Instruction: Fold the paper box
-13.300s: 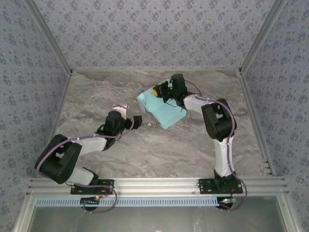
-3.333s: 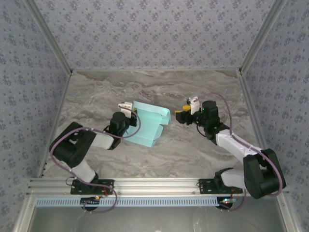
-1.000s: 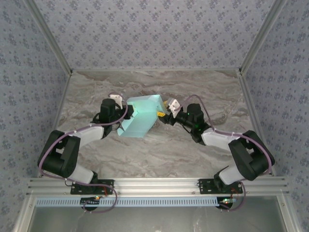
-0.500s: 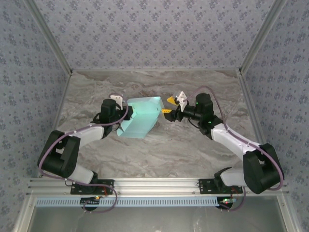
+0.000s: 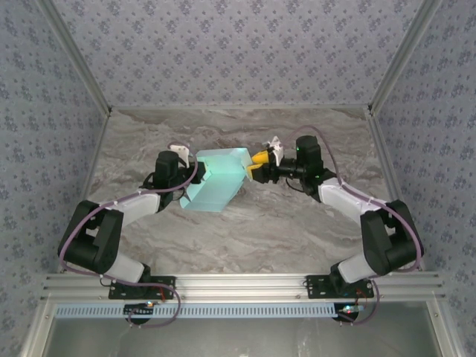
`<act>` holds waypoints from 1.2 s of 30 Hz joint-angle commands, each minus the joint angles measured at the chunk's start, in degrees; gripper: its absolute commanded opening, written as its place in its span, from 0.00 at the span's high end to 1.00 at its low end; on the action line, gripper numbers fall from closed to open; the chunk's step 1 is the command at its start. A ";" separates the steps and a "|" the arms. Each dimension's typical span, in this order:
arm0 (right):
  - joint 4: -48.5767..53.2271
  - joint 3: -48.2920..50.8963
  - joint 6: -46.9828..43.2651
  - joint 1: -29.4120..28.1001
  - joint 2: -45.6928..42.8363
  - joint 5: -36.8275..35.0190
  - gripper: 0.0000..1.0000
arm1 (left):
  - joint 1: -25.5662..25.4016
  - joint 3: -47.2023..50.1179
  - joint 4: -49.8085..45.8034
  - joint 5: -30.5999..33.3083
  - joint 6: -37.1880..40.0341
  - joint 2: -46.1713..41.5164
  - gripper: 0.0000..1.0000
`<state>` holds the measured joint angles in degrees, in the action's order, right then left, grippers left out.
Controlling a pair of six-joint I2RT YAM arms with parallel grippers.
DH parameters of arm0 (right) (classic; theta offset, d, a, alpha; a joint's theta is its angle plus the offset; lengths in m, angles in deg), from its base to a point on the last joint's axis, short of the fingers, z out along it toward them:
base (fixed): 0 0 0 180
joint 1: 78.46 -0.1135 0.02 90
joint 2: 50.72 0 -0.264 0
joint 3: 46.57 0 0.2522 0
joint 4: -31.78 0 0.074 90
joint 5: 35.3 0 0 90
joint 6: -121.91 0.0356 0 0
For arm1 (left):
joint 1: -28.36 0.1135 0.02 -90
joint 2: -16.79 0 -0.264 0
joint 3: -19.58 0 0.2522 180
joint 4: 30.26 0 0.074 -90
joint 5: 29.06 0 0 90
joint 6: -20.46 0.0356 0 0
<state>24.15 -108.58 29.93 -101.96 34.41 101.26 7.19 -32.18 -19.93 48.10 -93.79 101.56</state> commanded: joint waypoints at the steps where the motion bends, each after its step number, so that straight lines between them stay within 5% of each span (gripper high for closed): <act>1: -0.11 -3.05 1.10 -2.22 1.60 -1.61 0.53 | -0.63 -2.38 0.69 -1.74 -0.09 0.33 1.00; 17: -9.21 1.25 2.30 -16.37 2.77 -47.40 0.60 | -1.68 -2.76 0.09 2.12 -1.86 1.73 1.00; 26: -7.59 -2.01 3.36 -20.58 9.98 -54.03 0.59 | -4.65 -3.79 -5.07 14.33 -2.79 0.57 1.00; 36: -12.39 -6.40 4.64 -21.25 18.60 -65.64 0.60 | -8.07 -3.48 -5.96 20.29 -4.57 -0.31 1.00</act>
<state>14.75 -112.23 33.52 -122.86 50.45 40.06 0.85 -33.49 -27.58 68.16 -97.01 103.13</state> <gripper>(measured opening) 0.407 0.083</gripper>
